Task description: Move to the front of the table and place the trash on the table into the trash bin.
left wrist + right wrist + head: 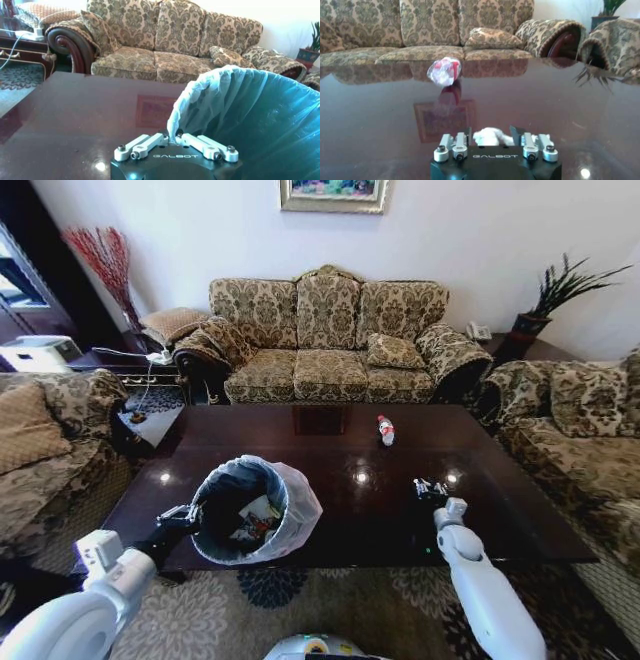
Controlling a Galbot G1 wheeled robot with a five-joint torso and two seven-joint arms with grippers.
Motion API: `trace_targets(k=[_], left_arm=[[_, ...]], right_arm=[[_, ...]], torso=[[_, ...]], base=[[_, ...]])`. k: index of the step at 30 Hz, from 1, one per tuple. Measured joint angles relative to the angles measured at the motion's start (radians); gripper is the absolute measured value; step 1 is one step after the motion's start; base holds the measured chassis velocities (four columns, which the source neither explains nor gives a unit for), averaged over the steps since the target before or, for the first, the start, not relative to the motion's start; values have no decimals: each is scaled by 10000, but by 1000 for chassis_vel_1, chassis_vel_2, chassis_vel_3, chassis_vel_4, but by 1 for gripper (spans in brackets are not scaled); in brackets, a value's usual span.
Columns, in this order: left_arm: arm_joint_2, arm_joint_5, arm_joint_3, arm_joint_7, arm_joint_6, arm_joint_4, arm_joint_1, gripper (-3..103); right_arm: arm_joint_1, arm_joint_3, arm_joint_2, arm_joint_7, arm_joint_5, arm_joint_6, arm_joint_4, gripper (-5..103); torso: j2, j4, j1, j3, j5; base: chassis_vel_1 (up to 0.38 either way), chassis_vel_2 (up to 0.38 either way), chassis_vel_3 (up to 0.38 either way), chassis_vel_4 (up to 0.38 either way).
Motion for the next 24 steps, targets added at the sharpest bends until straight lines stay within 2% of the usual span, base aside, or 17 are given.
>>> trace_targets(k=[1, 3, 4, 6, 8, 9, 11, 14, 16, 17, 18, 20, 22, 23, 24], left_arm=[[0, 0, 4, 3, 0, 0, -4, 0], [2, 0, 11, 5, 0, 0, -14, 0], [10, 0, 22, 8, 0, 0, -32, 0], [17, 0, 38, 9, 0, 0, -54, 0], [14, 0, 42, 10, 0, 0, -59, 0], [11, 0, 46, 12, 0, 0, -61, 0], [10, 0, 52, 17, -1, 0, -62, 0], [20, 1, 55, 24, -1, 0, -71, 0], [24, 1, 55, 25, -2, 0, -73, 0], [25, 2, 54, 28, -4, 0, -74, 0], [14, 3, 49, 34, -3, 0, -62, 0], [7, 5, 43, 35, -3, 0, -52, 0], [0, 9, 31, 41, -4, 0, -33, 0], [0, 9, 31, 41, -4, 0, -33, 0], [0, 11, 24, 42, -4, 0, -31, 0]], right_arm=[[-4, -5, 8, -9, -14, 0, -2, 59], [-5, -5, 15, -13, -34, 1, -21, 59], [-1, -5, 17, -12, -70, 1, -103, 70], [10, 6, -16, 90, -12, -4, -220, 81], [7, 17, -39, 98, 30, -5, -235, 81], [-2, 29, -53, 89, 50, -5, -245, 85], [-23, 44, -69, 73, 82, 0, -259, 82], [-64, 68, -69, 59, 118, 34, -259, 65], [-78, 70, -65, 54, 128, 37, -251, 65], [-97, 72, -52, 52, 138, 55, -228, 60], [-121, 72, -33, 51, 147, 79, -197, 48], [-137, 73, -23, 51, 153, 84, -165, 48], [-177, 73, -3, 58, 183, 86, -95, 38], [-177, 73, -3, 58, 183, 86, -95, 38], [-197, 74, 4, 67, 207, 86, -56, 33]], torso=[[0, 0, 0, 0, 0], [0, 0, 0, -1, -2], [0, 1, 0, -2, -2], [0, 1, 0, -2, -2], [0, 0, 0, -2, -2], [0, 1, 0, -2, -2], [0, 0, 0, -2, -1], [0, 0, 0, -2, -2], [0, 0, 0, -2, -2], [0, 1, 0, -2, -2], [0, 1, 0, -2, -2], [0, 1, 0, -2, -2], [0, 1, 0, -2, -1], [0, 1, 0, -2, -1], [0, 2, 0, -2, -2]], base=[[0, 0, 0, 0], [0, 0, 0, 0], [0, 0, 0, 0], [0, 0, 0, 0], [0, 0, 0, 0], [0, 0, 0, 0], [0, 0, 0, 0], [0, 0, 0, 0], [0, 0, 0, 0], [0, 0, 0, 0], [0, 0, 0, 0], [0, 0, 0, 0], [0, 0, 0, 0], [0, 0, 0, 0], [0, 0, 0, 0]])
